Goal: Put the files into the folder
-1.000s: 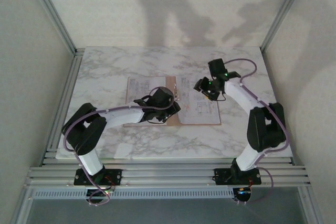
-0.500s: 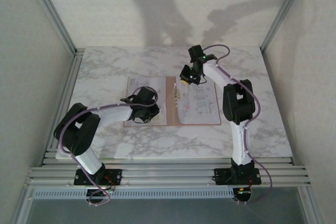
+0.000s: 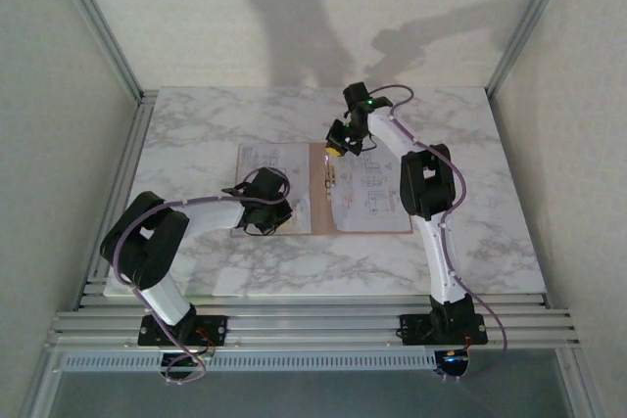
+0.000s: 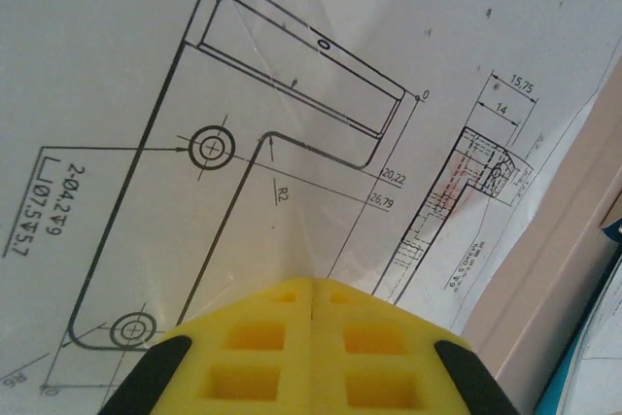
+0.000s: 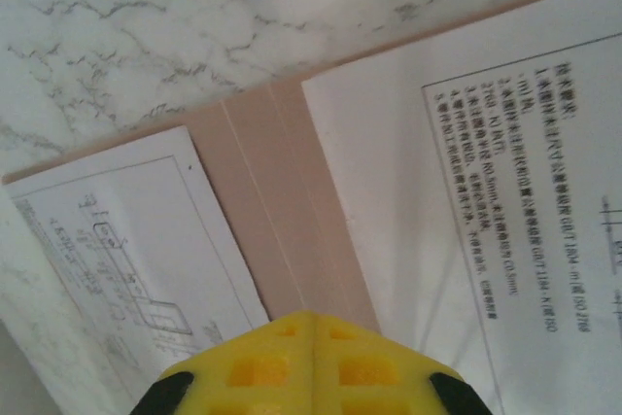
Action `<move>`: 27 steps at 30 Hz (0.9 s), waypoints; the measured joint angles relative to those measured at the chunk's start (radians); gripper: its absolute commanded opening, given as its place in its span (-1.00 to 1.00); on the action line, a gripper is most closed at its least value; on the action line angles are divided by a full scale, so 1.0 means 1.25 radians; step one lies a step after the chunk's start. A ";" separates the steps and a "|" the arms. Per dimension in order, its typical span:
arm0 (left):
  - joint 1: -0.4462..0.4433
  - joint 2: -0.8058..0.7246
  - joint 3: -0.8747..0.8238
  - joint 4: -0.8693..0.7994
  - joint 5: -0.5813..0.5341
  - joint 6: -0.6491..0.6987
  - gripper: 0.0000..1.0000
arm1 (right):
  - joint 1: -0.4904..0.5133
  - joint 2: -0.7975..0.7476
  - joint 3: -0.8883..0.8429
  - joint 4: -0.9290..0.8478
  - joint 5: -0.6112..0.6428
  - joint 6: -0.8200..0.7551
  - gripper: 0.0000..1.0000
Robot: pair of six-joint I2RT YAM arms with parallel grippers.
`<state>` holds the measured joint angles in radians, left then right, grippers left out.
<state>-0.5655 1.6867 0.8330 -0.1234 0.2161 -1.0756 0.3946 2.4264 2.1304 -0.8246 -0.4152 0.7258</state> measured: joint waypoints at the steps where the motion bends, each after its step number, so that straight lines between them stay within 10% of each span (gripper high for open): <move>1: 0.000 0.001 0.000 0.001 0.000 0.000 -1.00 | 0.001 0.000 0.000 0.000 -0.007 0.000 -1.00; 27: 0.000 0.009 -0.004 0.036 0.006 -0.006 -1.00 | 0.018 -0.187 -0.234 0.090 -0.126 0.038 -1.00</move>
<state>-0.5655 1.6985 0.8280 -0.0788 0.2241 -1.0832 0.4175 2.1929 1.8378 -0.7116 -0.5724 0.7734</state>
